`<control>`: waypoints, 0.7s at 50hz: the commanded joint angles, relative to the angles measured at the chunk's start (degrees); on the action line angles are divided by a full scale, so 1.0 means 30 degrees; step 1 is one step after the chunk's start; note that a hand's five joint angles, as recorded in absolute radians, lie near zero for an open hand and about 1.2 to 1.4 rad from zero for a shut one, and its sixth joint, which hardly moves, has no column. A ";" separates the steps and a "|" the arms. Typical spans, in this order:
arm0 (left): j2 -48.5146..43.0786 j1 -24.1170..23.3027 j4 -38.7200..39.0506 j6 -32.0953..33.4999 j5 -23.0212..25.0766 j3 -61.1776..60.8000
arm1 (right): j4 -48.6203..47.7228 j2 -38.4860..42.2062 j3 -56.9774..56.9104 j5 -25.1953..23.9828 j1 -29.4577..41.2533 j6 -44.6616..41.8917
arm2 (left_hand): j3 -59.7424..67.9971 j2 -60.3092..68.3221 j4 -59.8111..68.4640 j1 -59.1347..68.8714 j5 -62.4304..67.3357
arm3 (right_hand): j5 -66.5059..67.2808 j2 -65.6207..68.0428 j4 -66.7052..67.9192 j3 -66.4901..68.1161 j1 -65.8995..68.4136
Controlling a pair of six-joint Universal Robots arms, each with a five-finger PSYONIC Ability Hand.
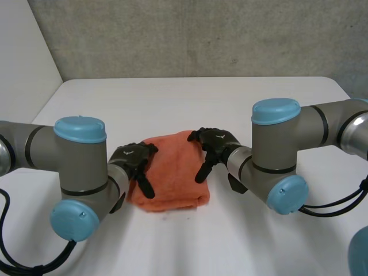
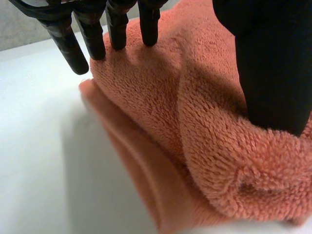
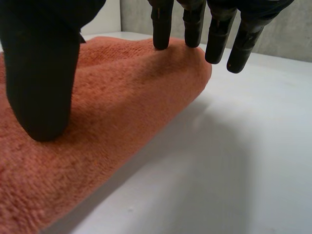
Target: Fold the laundry
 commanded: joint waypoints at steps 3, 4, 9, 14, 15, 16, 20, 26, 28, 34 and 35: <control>0.0040 0.0374 -0.0059 0.1039 -0.0822 -0.0323 | 0.0149 0.1064 -0.0614 0.0063 -0.0018 -0.0167 | 0.0270 0.0269 0.0273 0.0269 -0.0209 | -0.1352 -0.0924 -0.1127 -0.0784 -0.0715; 0.0040 0.0374 -0.0059 0.1039 -0.0823 -0.0324 | 0.0178 0.1093 -0.0614 0.0063 -0.0047 -0.0167 | 0.0270 0.0268 0.0273 0.0268 -0.0210 | -0.1352 -0.0924 -0.1127 -0.0784 -0.0715; 0.0450 0.0433 -0.0059 0.1069 -0.1174 -0.0499 | 0.0207 0.0686 -0.0644 0.0034 -0.0018 -0.0167 | 0.0158 0.0156 0.0161 0.0156 -0.0322 | -0.1352 -0.0924 -0.1127 -0.0784 -0.0715; 0.3167 0.0404 -0.0059 0.0806 -0.1321 -0.0558 | 0.0178 -0.2355 -0.0323 0.0093 -0.0076 -0.0196 | 0.0046 0.0045 0.0049 0.0045 -0.0434 | -0.1352 -0.0924 -0.1127 -0.0784 -0.0715; 0.3958 0.0288 -0.0030 0.0718 -0.1292 -0.0529 | 0.0178 -0.2363 -0.0321 0.0093 -0.0077 -0.0196 | -0.0121 -0.0123 -0.0118 -0.0123 -0.0601 | -0.1352 -0.0924 -0.1127 -0.0784 -0.0715; 0.3966 0.0287 -0.0030 0.0717 -0.1292 -0.0529 | 0.0149 -0.3118 -0.0176 0.0180 -0.0135 -0.0138 | -0.0123 -0.0124 -0.0120 -0.0124 -0.0603 | -0.1352 -0.0924 -0.1127 -0.0784 -0.0715; 0.6419 0.0315 0.0028 0.0134 -0.1233 -0.0296 | -0.0115 -0.5205 0.0440 0.0385 -0.0369 -0.0079 | -0.0123 -0.0124 -0.0120 -0.0124 -0.0603 | -0.1352 -0.0924 -0.1127 -0.0784 -0.0715; 0.8448 0.0638 -0.0001 -0.0660 -0.1233 -0.0089 | -0.1111 -0.9365 0.1964 0.2436 -0.1190 -0.0665 | -0.0123 -0.0124 -0.0120 -0.0124 -0.0603 | -0.1352 -0.0924 -0.1127 -0.0784 -0.0715; 0.9702 0.1221 -0.0292 -0.0893 -0.1204 -0.0293 | -0.1257 -1.0303 0.2579 0.2788 -0.1776 -0.1163 | -0.0067 -0.0069 -0.0064 -0.0069 -0.0547 | -0.1352 -0.0924 -0.1127 -0.0784 -0.0715; 1.0850 0.2452 -0.1667 -0.0923 -0.1116 -0.0470 | -0.1491 -1.3496 0.5098 0.3169 -0.3944 -0.4268 | -0.0123 -0.0124 -0.0120 -0.0124 -0.0603 | -0.1352 -0.0924 -0.1127 -0.0784 -0.0715; 1.0851 0.2455 -0.1671 -0.0923 -0.1116 -0.0470 | -0.1549 -1.3873 0.5447 0.3256 -0.4350 -0.4675 | -0.0123 -0.0124 -0.0120 -0.0124 -0.0603 | -0.1352 -0.0924 -0.1127 -0.0784 -0.0715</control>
